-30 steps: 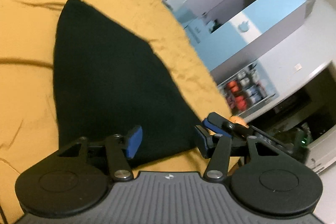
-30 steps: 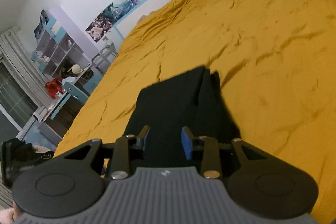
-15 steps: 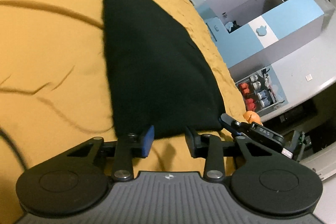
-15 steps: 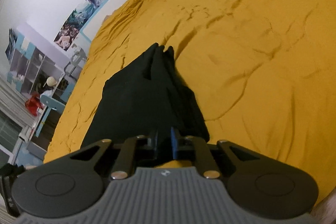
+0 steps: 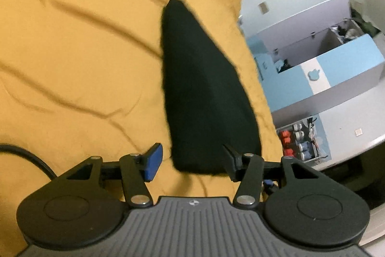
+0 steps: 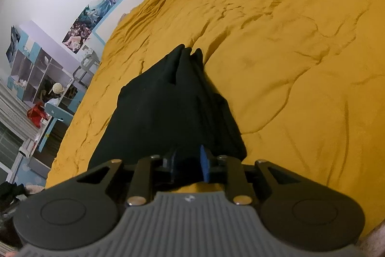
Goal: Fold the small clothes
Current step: 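Grasp the narrow folded strip end with the right gripper and press it flat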
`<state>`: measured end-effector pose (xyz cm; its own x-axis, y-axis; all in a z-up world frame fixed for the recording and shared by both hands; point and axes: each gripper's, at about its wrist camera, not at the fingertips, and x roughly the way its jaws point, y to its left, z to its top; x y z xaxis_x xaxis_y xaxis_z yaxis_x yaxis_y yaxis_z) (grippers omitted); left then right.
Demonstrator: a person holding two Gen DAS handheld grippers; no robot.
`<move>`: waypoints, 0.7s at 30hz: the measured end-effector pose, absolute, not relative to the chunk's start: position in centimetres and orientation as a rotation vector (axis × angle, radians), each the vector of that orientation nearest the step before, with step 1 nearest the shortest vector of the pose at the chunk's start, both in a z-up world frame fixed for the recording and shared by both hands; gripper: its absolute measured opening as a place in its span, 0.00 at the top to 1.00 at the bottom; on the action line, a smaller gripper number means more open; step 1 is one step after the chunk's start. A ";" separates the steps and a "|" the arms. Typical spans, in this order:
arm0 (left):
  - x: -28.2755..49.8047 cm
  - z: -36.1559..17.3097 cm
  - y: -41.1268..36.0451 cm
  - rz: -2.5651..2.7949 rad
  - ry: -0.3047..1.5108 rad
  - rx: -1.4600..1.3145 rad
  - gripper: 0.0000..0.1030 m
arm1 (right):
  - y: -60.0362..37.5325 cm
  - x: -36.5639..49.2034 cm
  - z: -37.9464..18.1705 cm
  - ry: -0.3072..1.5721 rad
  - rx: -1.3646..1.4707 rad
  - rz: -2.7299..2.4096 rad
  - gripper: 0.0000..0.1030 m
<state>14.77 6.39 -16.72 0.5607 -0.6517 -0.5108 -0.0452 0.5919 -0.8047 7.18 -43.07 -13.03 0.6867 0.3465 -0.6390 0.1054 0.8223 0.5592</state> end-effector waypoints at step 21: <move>14.8 -20.0 6.6 -0.538 0.969 -1.019 0.85 | -43.3 8.4 -12.7 0.853 0.607 0.194 0.65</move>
<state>14.79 6.58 -19.97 0.4935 -0.7637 -0.4162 -0.0503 0.4527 -0.8903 8.43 -43.35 -12.75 0.6520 0.3946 -0.6474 0.0762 0.8155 0.5737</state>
